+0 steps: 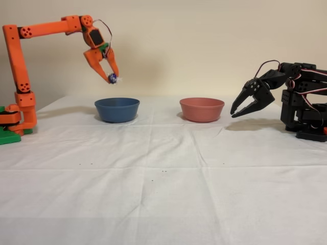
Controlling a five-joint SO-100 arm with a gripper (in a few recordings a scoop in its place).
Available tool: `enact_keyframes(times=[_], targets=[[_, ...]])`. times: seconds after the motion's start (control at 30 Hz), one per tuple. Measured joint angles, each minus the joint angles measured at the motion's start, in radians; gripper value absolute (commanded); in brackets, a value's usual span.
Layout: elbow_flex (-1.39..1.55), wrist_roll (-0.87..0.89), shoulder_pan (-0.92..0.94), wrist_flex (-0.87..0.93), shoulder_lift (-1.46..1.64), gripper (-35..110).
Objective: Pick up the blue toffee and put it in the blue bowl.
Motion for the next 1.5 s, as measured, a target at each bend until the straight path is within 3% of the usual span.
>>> enact_keyframes(times=[0.37,0.53,0.77,1.07,1.23,1.5], targets=[[-0.006,0.049,-0.008,-0.071,-0.178,17],[-0.037,0.049,-0.002,-0.071,-0.201,27],[-0.044,0.077,-0.002,-0.067,-0.201,53],[-0.044,0.074,0.009,-0.018,-0.198,58],[0.003,0.055,0.026,-0.017,-0.150,49],[0.137,-0.049,0.078,-0.003,0.043,8]])
